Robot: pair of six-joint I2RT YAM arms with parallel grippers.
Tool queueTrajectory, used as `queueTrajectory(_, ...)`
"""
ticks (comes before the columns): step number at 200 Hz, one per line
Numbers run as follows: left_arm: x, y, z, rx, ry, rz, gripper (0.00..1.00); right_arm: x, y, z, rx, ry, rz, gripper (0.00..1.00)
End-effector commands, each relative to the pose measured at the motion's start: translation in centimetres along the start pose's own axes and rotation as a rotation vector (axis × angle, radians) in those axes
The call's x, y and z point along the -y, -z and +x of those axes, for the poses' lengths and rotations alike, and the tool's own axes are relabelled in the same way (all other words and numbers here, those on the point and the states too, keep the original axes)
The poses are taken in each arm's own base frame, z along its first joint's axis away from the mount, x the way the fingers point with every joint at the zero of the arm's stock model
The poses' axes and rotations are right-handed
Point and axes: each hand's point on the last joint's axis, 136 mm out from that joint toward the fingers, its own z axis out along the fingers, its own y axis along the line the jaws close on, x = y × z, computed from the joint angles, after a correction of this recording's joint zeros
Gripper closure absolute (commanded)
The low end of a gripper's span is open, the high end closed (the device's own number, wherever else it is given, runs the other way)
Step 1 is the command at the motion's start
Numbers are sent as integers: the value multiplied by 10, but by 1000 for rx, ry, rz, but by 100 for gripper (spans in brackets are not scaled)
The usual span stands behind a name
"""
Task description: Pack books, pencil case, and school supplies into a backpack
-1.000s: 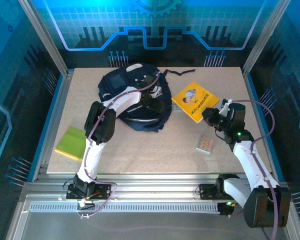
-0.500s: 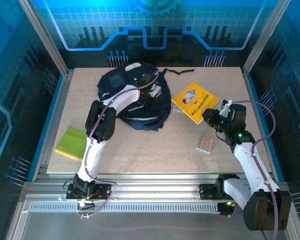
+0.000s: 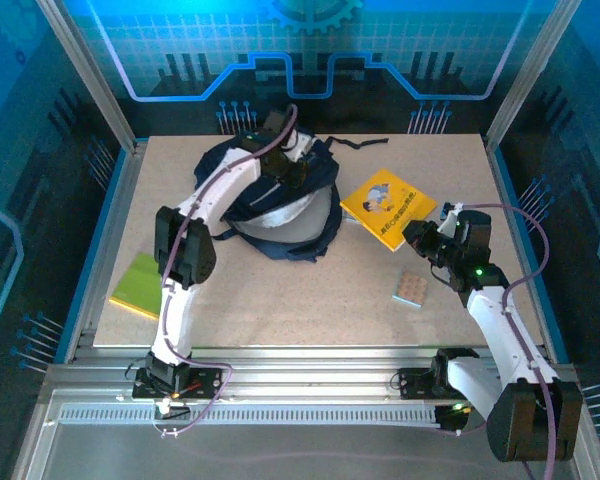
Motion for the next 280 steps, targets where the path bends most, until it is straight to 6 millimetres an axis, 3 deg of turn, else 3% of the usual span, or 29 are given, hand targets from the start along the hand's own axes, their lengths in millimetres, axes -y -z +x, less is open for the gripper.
queueTrajectory(1, 2, 50, -33, 109, 59, 57, 100, -22, 1, -4, 17, 40, -81, 100)
queueTrajectory(35, 3, 55, -40, 125, 89, 94, 100, -43, -34, 16, -25, 16, -153, 100)
queueTrajectory(59, 7, 57, -45, 139, 105, 119, 100, -78, -69, 33, -63, 42, -209, 100)
queueTrajectory(93, 15, 61, -50, 158, 137, 163, 100, -115, -130, 52, -73, 34, -253, 100)
queueTrajectory(113, 17, 61, -51, 162, 154, 177, 100, -124, -169, 60, -54, 20, -275, 100)
queueTrajectory(119, 18, 62, -51, 164, 156, 183, 100, -136, -179, 57, -36, 19, -300, 100)
queueTrajectory(158, 20, 65, -50, 181, 179, 200, 100, -141, -248, 71, -8, -68, -300, 100)
queueTrajectory(199, 22, 70, -49, 201, 185, 207, 100, -123, -308, 83, 23, -178, -235, 100)
queueTrajectory(220, 18, 68, -49, 209, 189, 194, 100, -117, -314, 89, -1, -215, -181, 92)
queueTrajectory(239, 13, 64, -50, 213, 198, 182, 100, -109, -302, 93, -44, -219, -119, 63)
queueTrajectory(253, 9, 60, -50, 216, 215, 179, 100, -101, -283, 94, -87, -218, -69, 44)
queueTrajectory(280, 2, 52, -47, 218, 231, 166, 100, -85, -236, 91, -141, -194, -15, 31)
